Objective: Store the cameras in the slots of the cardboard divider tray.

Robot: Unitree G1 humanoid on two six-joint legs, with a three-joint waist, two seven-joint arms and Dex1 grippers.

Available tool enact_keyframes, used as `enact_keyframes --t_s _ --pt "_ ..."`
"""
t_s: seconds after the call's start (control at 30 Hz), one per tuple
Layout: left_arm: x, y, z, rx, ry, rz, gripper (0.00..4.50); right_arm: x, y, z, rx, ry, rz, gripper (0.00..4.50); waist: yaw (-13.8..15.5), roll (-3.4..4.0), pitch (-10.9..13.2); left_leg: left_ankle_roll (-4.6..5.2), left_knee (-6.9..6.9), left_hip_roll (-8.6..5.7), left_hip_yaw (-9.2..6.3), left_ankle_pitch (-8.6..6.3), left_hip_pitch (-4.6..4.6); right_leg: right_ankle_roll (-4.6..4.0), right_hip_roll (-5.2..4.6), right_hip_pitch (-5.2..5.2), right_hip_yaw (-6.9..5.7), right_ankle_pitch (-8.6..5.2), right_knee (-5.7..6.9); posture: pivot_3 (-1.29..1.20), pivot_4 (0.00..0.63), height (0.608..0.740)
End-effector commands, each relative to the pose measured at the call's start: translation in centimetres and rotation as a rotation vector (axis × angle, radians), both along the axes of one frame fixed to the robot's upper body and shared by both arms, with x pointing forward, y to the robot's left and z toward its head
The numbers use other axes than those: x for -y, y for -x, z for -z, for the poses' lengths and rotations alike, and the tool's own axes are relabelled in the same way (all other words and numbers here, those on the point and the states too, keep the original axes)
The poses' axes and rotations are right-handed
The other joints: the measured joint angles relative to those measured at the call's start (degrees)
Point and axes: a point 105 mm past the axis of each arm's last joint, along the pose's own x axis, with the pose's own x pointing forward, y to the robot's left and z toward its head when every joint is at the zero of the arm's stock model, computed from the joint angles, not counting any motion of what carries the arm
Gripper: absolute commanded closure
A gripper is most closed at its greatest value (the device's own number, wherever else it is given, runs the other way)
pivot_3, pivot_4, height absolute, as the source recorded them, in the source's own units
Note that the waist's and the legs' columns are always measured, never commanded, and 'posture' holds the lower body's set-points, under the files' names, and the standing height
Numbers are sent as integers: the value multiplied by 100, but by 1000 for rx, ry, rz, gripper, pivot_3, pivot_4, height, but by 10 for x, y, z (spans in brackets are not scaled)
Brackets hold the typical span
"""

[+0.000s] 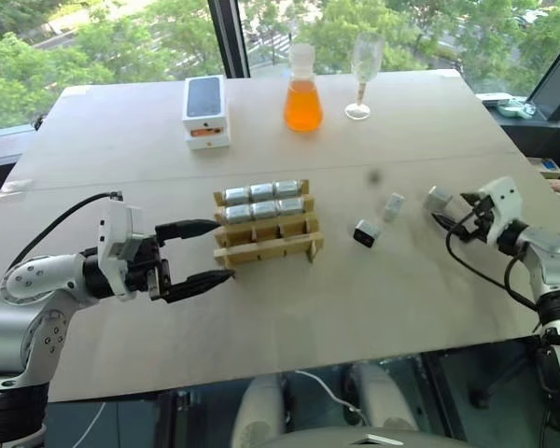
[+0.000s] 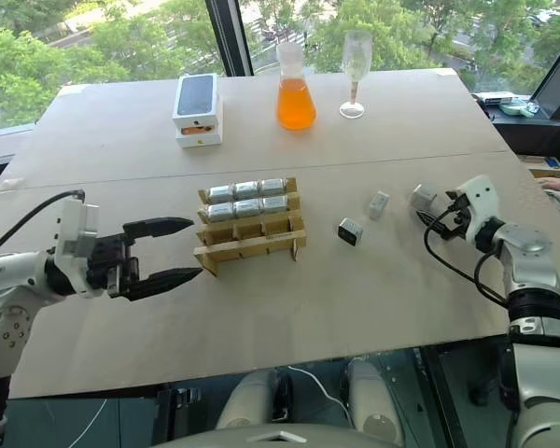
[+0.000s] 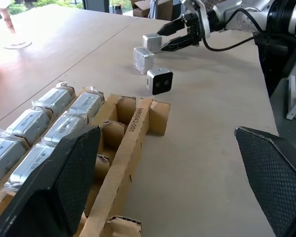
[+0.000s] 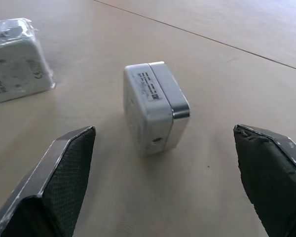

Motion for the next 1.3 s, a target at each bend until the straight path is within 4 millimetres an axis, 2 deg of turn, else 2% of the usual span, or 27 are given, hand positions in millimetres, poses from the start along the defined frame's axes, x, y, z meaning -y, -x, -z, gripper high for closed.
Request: enact_keyframes --t_s 0.03,0.3,0.67,0.7,0.73,0.77,0.8,0.93,0.97,1.13,1.23,1.3 --pt "1 4 -9 21 45 15 0 1 -4 -21 49 0 -36 51 1 0 0 0 0 0 1 0 0 0 0 0 1 0 0 0 150 740" --pt "5 8 -16 39 95 40 0 -7 -11 -29 64 3 -65 51 4 0 0 0 0 1 2 0 0 0 -1 0 1 1 0 0 150 740" --pt "4 9 -13 27 90 36 0 -8 -6 -20 -7 -1 -95 51 5 0 0 -1 1 1 15 0 0 0 -1 0 1 1 0 0 150 740" --pt "4 9 -13 27 91 36 0 -9 -7 -22 2 -7 -95 560 4 0 0 -1 0 1 17 1 0 0 -1 0 0 1 0 0 150 740" --pt "4 8 -14 27 91 36 0 -9 -7 -24 8 -12 -94 802 5 0 0 -1 0 1 17 1 0 0 -1 0 0 1 0 0 150 740" --pt "4 8 -14 28 91 36 0 -9 -8 -25 9 -14 -94 1410 4 0 0 -1 0 1 18 1 0 0 -1 0 0 1 1 0 150 740" --pt "4 7 -14 29 91 35 0 -9 -8 -25 13 1 -94 1717 4 0 0 -1 0 1 19 1 0 0 -1 0 0 1 1 0 150 740" --pt "2 6 -13 31 87 27 0 -7 -6 -23 2 16 -99 3541 2 0 0 -1 1 1 23 1 1 0 -1 0 1 1 1 0 150 740" --pt "2 6 -13 32 86 25 0 -8 -6 -25 10 18 -104 3696 2 0 0 -1 0 1 24 1 1 0 -1 0 1 1 1 0 150 740" --pt "-2 4 -11 33 77 4 0 -19 -11 -49 73 9 -136 3707 1 1 0 -2 0 1 27 1 1 0 -1 0 1 1 1 0 150 740" --pt "-6 4 -11 36 71 -8 0 -44 -12 -76 128 11 -236 3707 -14 4 2 -2 0 1 28 1 1 0 -1 -1 2 1 2 0 150 740" --pt "-12 2 -13 41 65 -27 0 -78 -10 -103 172 -26 -362 3707 -49 6 4 -2 0 4 23 1 4 3 -1 -6 8 3 8 0 150 740"
